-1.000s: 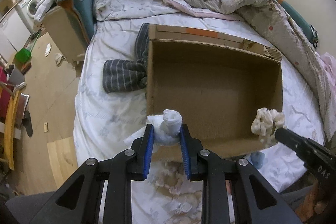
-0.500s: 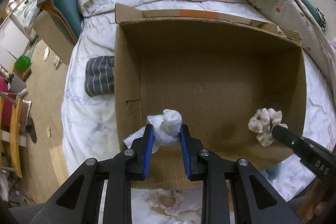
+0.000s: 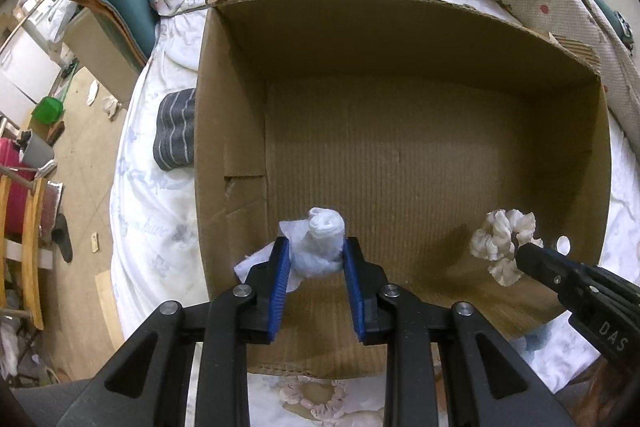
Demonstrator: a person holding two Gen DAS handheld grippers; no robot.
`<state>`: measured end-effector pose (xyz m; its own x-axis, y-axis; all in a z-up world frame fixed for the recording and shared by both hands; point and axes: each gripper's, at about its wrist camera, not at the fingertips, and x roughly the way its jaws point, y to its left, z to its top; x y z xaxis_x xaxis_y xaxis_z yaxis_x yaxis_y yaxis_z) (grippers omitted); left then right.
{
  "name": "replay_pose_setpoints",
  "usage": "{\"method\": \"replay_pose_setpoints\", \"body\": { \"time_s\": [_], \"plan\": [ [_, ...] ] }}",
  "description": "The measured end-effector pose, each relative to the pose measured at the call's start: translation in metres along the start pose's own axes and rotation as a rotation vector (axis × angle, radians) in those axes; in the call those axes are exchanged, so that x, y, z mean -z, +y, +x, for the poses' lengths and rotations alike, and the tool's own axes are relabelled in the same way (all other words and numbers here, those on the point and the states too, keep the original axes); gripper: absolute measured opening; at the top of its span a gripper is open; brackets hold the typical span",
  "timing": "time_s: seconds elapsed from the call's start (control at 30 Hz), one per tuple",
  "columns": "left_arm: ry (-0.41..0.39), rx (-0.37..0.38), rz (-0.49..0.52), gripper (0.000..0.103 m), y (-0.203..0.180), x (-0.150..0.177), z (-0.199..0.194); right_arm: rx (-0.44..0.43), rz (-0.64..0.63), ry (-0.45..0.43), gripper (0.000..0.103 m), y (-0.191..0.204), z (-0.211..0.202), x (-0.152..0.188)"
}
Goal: Organize soft objects
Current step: 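Carry the white cloth and cream lace bow over the cardboard box with both tools, then open both tools to drop the items into the box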
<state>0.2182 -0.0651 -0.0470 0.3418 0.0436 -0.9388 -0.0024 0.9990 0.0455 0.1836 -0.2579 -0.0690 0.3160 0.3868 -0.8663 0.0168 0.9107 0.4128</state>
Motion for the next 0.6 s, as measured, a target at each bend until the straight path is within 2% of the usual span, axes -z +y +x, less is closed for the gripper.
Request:
{"method": "replay_pose_setpoints", "body": {
  "time_s": [0.33, 0.43, 0.5, 0.57, 0.6],
  "plan": [
    [-0.002, 0.008, -0.018, 0.028, 0.001, 0.0, -0.004, -0.017, 0.039, 0.015, 0.016, -0.004, 0.003, -0.006],
    [-0.007, 0.007, -0.026, 0.045, 0.002, 0.0, -0.009, -0.025, 0.035, 0.008, 0.021, -0.002, 0.001, -0.006],
    [-0.019, 0.008, -0.033, 0.063, 0.003, 0.001, -0.013, -0.028, 0.034, -0.002, 0.022, -0.003, -0.002, -0.005],
    [-0.028, 0.002, -0.027, 0.068, 0.002, 0.002, -0.018, -0.04, 0.041, -0.022, 0.03, -0.003, -0.007, -0.006],
    [-0.032, 0.003, -0.027, 0.068, 0.003, 0.002, -0.021, -0.042, 0.045, -0.035, 0.051, -0.004, -0.01, -0.007]
  ]
}}
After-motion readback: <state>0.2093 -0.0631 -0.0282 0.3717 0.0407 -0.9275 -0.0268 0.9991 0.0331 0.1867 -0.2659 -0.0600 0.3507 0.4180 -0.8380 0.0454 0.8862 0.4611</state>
